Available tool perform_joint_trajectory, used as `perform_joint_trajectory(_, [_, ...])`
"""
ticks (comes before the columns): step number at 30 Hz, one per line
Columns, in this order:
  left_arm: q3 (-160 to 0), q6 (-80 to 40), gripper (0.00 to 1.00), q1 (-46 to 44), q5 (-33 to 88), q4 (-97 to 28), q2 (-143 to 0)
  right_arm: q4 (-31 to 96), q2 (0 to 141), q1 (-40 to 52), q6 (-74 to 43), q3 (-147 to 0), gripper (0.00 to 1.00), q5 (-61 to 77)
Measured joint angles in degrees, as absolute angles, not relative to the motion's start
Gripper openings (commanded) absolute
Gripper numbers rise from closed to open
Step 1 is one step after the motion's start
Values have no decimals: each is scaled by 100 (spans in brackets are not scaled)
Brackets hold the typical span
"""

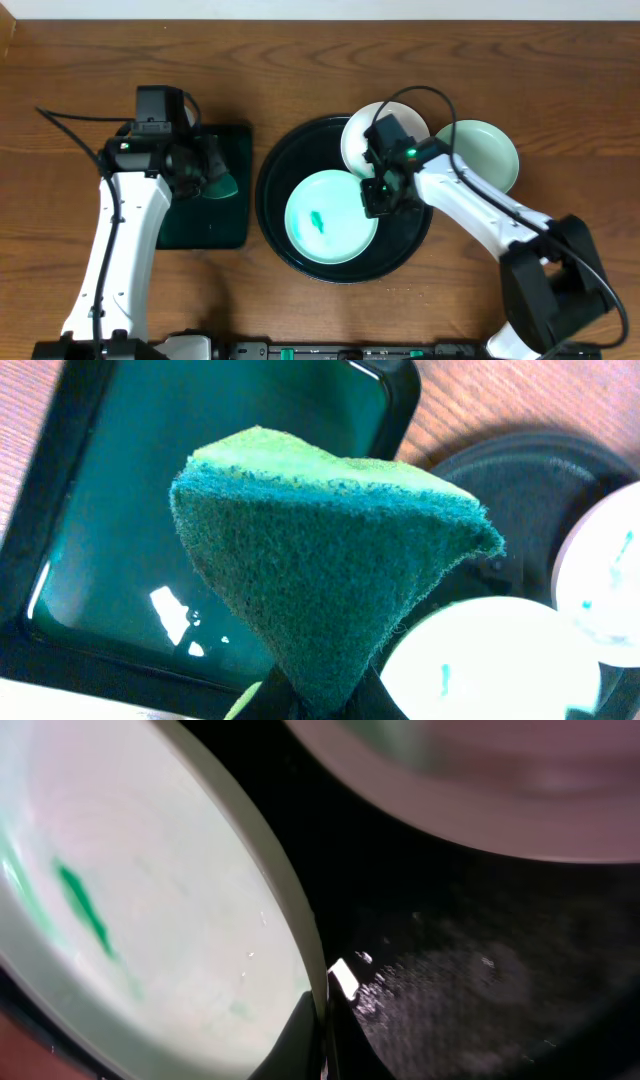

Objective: Clean dirty plates on tray and stack at the side
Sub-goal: 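Move the right gripper back and grasp the rim of the next plate, then bring the sponge in the left gripper over the held plate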

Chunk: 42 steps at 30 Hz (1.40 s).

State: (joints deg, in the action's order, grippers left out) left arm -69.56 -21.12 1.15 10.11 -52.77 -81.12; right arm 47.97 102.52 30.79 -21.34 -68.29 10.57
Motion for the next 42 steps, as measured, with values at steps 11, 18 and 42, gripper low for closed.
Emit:
perform_joint_trajectory(11, [-6934,-2119,7,-825,996,-5288,-8187,4506,10672,3173,-2832,-6829,1,1046])
perform_joint_trajectory(18, [-6932,-2574,7,-1313,993,-5194,-8809,4407,10903,3168,-2915,-6829,1,1087])
perform_joint_trajectory(42, [-6147,-4484,7,-3378,878,-4152,-10278,4333,10923,3151,-2915,-6829,1,1155])
